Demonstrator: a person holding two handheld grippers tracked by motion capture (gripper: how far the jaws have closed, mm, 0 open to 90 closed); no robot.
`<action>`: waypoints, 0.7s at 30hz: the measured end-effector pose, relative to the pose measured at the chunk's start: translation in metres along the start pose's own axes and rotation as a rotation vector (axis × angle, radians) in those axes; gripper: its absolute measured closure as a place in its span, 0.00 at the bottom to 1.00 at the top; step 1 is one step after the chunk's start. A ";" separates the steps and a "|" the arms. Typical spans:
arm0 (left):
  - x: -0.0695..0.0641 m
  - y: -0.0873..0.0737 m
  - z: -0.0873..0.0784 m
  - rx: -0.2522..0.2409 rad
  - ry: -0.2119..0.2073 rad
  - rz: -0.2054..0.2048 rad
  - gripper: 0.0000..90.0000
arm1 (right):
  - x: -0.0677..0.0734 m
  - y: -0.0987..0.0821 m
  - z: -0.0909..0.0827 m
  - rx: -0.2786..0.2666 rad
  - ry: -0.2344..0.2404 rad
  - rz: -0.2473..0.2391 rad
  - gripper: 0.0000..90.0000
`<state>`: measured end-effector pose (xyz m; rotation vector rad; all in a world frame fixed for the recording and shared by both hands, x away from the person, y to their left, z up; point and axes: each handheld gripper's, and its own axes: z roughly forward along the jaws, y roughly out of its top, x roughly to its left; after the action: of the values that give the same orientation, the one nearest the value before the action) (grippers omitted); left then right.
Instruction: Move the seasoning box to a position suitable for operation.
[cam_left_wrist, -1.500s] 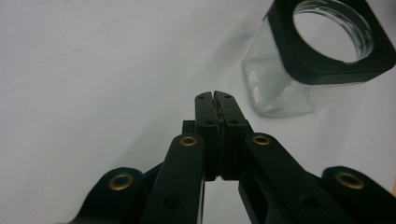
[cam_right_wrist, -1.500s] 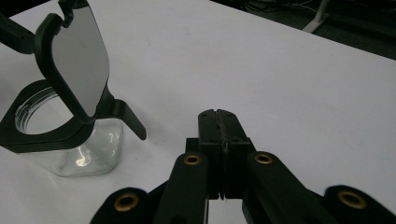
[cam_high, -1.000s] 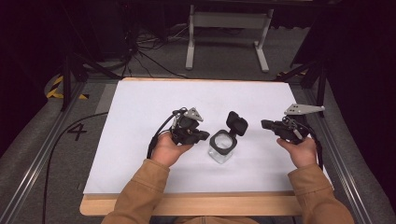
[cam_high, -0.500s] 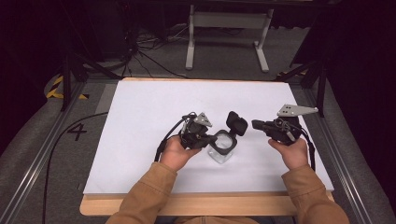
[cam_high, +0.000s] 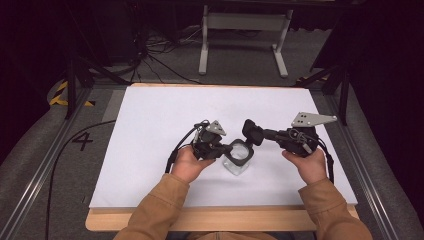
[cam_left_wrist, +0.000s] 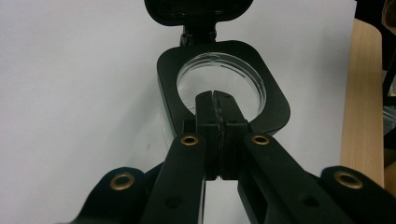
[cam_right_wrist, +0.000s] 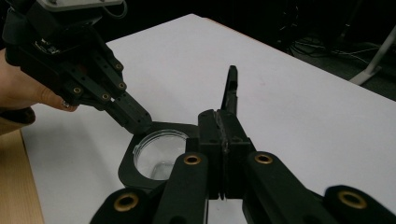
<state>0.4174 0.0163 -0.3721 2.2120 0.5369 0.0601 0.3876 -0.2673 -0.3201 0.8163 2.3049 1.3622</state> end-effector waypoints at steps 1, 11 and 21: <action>0.000 0.000 0.000 -0.002 0.000 0.001 1.00 | 0.002 0.001 0.001 0.006 -0.007 -0.009 0.99; 0.001 -0.001 0.000 -0.008 -0.006 0.000 1.00 | -0.004 -0.001 0.001 -0.008 -0.083 0.026 0.99; 0.001 -0.001 0.001 -0.012 -0.001 -0.002 1.00 | 0.004 0.001 0.002 0.004 -0.059 -0.005 0.99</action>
<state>0.4186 0.0165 -0.3734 2.1996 0.5365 0.0610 0.3865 -0.2629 -0.3201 0.8403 2.2638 1.3145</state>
